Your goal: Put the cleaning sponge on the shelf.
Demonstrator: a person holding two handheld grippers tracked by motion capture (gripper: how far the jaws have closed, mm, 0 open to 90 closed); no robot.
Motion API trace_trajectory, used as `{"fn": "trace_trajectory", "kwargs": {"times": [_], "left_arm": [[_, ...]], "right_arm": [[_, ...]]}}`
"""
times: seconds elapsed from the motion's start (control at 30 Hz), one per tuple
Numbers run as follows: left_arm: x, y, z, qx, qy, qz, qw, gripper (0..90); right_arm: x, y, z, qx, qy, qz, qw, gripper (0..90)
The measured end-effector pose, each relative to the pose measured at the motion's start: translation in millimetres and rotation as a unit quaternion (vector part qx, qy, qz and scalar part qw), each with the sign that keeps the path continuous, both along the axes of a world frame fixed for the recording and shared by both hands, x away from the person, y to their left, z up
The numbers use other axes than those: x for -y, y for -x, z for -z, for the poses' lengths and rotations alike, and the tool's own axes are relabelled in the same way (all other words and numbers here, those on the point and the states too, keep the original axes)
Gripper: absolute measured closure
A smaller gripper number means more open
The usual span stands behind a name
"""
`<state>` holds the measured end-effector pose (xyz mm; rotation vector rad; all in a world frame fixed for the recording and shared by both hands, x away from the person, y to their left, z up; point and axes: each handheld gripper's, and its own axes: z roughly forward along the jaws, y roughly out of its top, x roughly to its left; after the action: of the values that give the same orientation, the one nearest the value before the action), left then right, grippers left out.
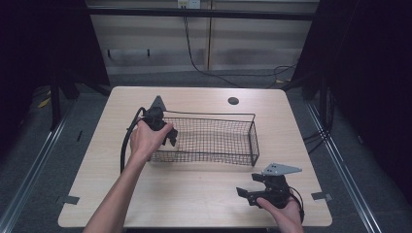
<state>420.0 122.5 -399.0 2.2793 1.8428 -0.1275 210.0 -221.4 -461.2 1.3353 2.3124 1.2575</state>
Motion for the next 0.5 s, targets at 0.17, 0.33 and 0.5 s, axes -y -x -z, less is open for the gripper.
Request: {"fn": "trace_trajectory", "kwargs": {"times": [0.17,0.33,0.5], "left_arm": [[-6.4,5.0,-5.7,0.024,0.018,0.027,0.9992,18.2],[-14.6,9.8,-9.5,0.029,0.032,0.067,0.9968,18.1],[-22.8,17.0,-14.6,0.057,0.059,0.095,0.9921,18.1]], "right_arm": [[-0.2,-0.1,0.1,0.0,0.0,-0.001,1.0,18.3],[-0.1,-0.3,0.4,0.0,0.002,0.0,1.0,18.3],[-0.3,-0.5,0.4,0.0,0.002,0.001,1.0,18.3]]}}
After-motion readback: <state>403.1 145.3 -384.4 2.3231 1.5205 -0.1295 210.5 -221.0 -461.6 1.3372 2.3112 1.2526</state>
